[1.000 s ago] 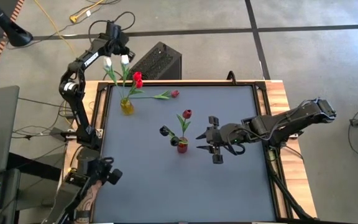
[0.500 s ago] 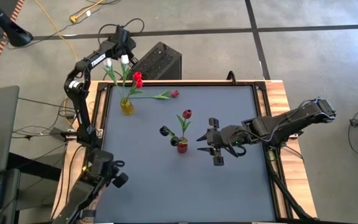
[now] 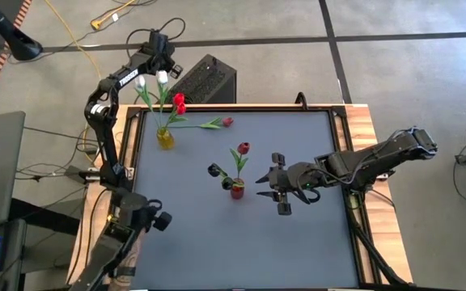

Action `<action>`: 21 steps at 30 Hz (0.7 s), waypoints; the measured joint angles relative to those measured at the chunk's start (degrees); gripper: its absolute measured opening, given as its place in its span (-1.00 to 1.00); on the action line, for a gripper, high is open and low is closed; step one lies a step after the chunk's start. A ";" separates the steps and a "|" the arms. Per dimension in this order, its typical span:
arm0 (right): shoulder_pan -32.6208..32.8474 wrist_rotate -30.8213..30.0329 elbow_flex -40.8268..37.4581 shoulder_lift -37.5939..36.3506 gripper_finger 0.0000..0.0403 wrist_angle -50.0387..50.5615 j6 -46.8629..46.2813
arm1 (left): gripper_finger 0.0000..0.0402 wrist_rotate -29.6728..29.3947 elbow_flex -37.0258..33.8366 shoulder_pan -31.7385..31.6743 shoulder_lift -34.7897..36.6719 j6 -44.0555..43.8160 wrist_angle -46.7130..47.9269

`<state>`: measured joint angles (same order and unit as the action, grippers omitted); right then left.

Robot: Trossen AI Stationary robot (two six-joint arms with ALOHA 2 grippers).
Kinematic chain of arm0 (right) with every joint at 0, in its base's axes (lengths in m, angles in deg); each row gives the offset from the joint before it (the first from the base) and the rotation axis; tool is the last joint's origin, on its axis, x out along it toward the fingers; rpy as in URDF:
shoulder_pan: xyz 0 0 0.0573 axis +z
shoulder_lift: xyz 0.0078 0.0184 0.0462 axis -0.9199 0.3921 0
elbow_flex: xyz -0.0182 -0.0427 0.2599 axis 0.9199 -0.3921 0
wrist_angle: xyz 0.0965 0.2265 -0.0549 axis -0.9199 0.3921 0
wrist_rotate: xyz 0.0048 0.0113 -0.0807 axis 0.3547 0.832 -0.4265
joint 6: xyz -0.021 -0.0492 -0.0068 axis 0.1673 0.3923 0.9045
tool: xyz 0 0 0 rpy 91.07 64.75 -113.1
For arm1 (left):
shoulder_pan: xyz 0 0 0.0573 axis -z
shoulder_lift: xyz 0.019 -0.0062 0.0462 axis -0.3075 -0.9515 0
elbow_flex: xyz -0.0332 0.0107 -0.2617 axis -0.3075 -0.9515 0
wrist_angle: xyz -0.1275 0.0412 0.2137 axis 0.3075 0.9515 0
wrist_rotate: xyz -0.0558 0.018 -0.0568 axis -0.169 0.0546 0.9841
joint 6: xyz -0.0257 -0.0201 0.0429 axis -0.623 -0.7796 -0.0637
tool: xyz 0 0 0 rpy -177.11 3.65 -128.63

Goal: Sort flowers into vase by color
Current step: Put the dark red tulip into the red vase

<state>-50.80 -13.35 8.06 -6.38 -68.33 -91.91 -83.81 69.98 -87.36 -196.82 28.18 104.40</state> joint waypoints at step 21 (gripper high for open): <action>-0.17 0.00 0.00 0.00 -0.07 -0.02 -0.07 | -0.41 -1.35 0.00 11.47 0.00 6.99 -28.76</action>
<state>-50.97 -13.35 8.06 -6.38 -68.36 -91.97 -85.16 69.98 -75.90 -196.82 35.17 75.64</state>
